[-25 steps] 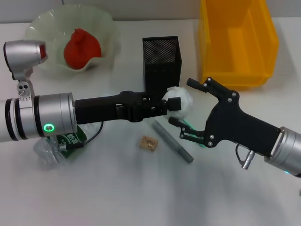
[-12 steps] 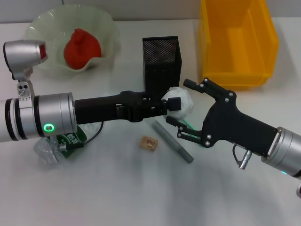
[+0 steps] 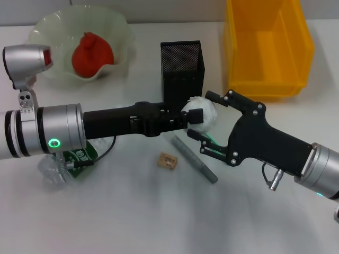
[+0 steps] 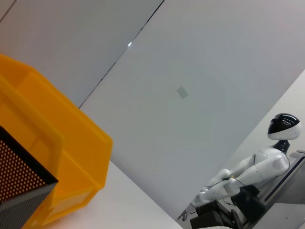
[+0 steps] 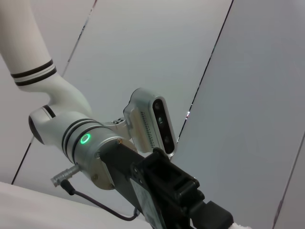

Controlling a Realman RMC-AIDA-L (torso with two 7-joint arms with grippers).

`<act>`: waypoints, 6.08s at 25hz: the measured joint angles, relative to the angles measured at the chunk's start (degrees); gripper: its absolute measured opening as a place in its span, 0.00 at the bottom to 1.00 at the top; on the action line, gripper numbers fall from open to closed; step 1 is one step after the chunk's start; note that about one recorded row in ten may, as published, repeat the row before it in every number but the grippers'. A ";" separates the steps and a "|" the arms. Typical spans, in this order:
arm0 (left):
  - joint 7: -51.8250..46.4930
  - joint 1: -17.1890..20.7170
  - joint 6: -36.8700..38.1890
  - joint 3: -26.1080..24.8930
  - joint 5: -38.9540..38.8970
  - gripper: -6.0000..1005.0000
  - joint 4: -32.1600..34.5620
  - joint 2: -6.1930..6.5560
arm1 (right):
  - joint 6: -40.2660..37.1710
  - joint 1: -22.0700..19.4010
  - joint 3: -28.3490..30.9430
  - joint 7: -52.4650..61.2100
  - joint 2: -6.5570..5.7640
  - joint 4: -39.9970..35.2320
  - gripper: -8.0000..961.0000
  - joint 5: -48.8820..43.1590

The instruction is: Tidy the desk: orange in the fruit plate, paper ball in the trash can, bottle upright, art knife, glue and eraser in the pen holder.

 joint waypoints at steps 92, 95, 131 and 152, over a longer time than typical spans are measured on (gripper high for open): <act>27.03 9.09 -0.24 -0.19 0.17 0.80 5.75 0.55 | 19.47 4.17 33.96 27.20 -0.34 -2.33 0.65 0.01; 27.03 9.04 -0.21 -0.19 0.18 0.80 5.80 0.56 | 19.42 4.17 33.96 27.21 -0.32 -2.30 0.74 0.01; 26.68 5.46 2.12 0.06 0.38 0.80 9.33 1.21 | -9.69 -3.12 11.91 45.07 -0.80 -13.84 0.84 -2.10; 27.34 3.55 1.45 0.18 0.30 0.80 9.00 0.39 | -10.35 -6.05 -0.29 43.87 -0.79 -16.18 0.84 -2.19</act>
